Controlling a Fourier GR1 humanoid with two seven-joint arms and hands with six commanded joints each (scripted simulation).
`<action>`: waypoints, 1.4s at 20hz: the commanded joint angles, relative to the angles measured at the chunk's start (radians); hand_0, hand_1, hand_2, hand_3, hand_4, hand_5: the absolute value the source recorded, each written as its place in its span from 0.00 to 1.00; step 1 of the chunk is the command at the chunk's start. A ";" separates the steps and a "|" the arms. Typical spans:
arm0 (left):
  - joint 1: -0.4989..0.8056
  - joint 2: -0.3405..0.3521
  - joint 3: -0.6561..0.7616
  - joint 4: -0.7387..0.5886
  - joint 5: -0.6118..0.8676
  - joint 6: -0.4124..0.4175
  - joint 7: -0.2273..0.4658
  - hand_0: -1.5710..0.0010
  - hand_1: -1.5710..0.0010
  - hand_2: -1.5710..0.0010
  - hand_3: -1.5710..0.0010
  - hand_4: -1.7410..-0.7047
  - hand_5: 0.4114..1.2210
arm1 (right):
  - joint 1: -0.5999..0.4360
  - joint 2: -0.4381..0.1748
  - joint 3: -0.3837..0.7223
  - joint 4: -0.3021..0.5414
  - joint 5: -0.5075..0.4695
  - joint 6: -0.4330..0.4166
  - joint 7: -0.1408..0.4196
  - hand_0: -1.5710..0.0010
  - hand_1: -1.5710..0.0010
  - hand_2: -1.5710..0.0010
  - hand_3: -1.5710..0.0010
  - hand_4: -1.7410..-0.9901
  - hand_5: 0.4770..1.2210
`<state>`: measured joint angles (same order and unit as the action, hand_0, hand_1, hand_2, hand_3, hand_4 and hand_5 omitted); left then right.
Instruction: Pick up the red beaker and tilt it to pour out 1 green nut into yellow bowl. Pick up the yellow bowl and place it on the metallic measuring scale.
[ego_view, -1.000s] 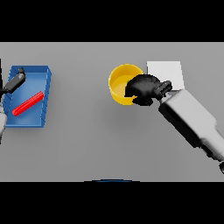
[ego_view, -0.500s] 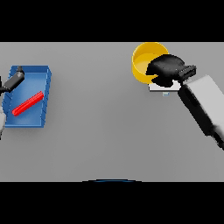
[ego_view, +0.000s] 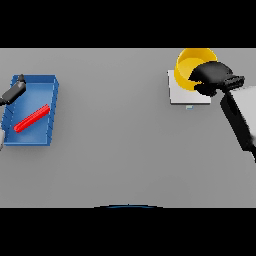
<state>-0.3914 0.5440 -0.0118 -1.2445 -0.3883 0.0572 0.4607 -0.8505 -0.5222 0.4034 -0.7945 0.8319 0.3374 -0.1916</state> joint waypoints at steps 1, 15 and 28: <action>0.001 -0.001 0.000 0.003 0.000 -0.001 0.009 1.00 1.00 1.00 1.00 0.98 0.33 | -0.012 0.004 -0.005 0.031 0.000 -0.003 -0.005 0.00 0.00 0.09 0.16 0.00 1.00; -0.010 -0.002 -0.013 0.011 -0.014 -0.006 0.012 1.00 1.00 1.00 1.00 0.98 0.32 | -0.052 0.067 -0.033 0.223 -0.001 -0.069 -0.073 0.05 0.06 0.08 0.30 0.01 1.00; -0.029 -0.008 -0.007 0.049 -0.014 0.007 -0.002 1.00 1.00 1.00 1.00 0.98 0.31 | -0.055 0.056 -0.003 0.223 0.027 -0.058 -0.119 0.93 0.94 0.92 0.79 0.27 0.46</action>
<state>-0.4203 0.5360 -0.0184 -1.1954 -0.4023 0.0647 0.4580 -0.9058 -0.4667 0.4003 -0.5716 0.8588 0.2792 -0.3107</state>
